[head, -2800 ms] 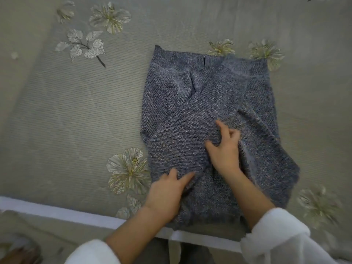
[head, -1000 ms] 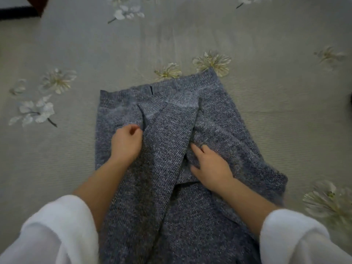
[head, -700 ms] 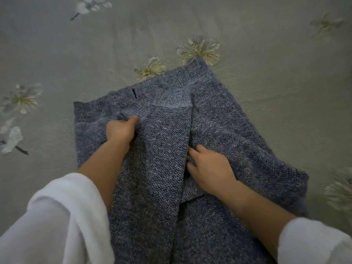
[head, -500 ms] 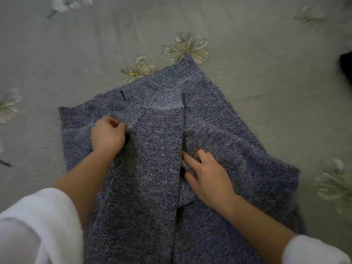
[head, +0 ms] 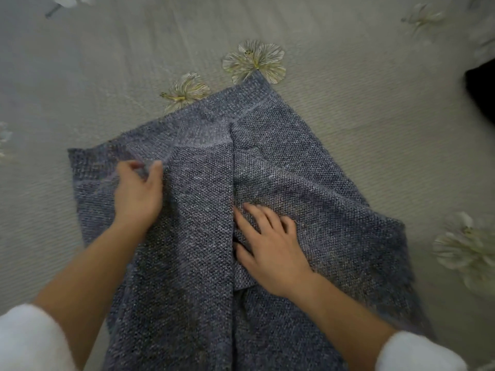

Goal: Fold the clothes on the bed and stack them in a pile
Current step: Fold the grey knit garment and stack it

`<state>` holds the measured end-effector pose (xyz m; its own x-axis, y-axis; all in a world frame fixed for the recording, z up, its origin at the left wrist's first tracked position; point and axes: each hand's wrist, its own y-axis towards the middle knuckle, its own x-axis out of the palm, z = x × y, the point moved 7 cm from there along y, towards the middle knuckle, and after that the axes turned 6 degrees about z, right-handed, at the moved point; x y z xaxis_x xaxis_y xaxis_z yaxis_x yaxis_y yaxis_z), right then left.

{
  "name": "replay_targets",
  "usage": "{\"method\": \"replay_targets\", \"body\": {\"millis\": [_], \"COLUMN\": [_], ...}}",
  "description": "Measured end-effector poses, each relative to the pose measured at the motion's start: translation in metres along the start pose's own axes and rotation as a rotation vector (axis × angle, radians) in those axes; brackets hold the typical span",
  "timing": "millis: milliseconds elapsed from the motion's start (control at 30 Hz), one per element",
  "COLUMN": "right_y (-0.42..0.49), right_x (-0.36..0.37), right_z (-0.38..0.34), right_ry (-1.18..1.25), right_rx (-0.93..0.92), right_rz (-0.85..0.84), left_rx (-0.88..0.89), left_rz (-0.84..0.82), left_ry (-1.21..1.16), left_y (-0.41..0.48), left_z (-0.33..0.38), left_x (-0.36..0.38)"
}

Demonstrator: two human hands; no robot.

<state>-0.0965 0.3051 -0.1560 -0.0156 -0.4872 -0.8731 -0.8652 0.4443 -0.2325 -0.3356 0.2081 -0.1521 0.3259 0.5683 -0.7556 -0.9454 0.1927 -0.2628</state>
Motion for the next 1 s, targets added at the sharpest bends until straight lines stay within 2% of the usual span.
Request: {"method": "replay_targets", "body": {"millis": [100,133,167,233,300,433,467,500,567,600,633,700,767,1000], "right_y": [-0.008,-0.012,-0.017,-0.029,-0.043,-0.065,-0.067,-0.068,-0.066,-0.067,-0.067,-0.070,-0.076,-0.110], "right_x": [-0.002,-0.003,-0.004,-0.008,-0.012,-0.015,-0.014,-0.014,-0.013,-0.013,-0.012,-0.012,-0.009,0.000], "right_z": [0.006,0.009,0.012,0.020,0.031,0.051,0.053,0.054,0.054,0.054,0.054,0.054,0.055,0.067], "right_ry": [0.076,0.087,0.087,0.067,0.055,0.063,0.062,0.064,0.074,0.072,0.067,0.047,-0.009,-0.176], "right_rx": [-0.017,-0.026,-0.028,-0.007,0.027,0.047,0.042,0.035,0.028,0.025,0.020,0.012,-0.002,-0.074], "right_rz": [0.002,-0.002,-0.007,-0.013,-0.019,-0.051,-0.057,-0.058,-0.050,-0.046,-0.038,-0.013,-0.007,-0.060], "left_rx": [0.111,0.164,0.211,0.246,0.265,0.217,0.207,0.214,0.253,0.302,0.371,0.554,0.666,0.409], "left_rz": [-0.134,-0.167,-0.193,-0.267,-0.410,-0.527,-0.521,-0.487,-0.314,-0.225,-0.165,-0.106,-0.100,-0.157], "left_ry": [0.291,0.314,0.224,-0.101,-0.402,-0.696,-0.661,-0.515,0.048,0.262,0.355,0.368,0.372,0.372], "left_y": [-0.027,-0.035,-0.042,-0.055,-0.067,-0.059,-0.056,-0.053,-0.047,-0.056,-0.070,-0.112,-0.158,-0.254], "left_z": [0.016,0.026,0.037,0.063,0.090,0.111,0.110,0.106,0.083,0.074,0.067,0.054,0.030,-0.076], "left_x": [0.001,-0.001,-0.003,-0.011,-0.014,-0.004,0.004,0.015,0.032,0.036,0.040,0.048,0.051,0.032]}}
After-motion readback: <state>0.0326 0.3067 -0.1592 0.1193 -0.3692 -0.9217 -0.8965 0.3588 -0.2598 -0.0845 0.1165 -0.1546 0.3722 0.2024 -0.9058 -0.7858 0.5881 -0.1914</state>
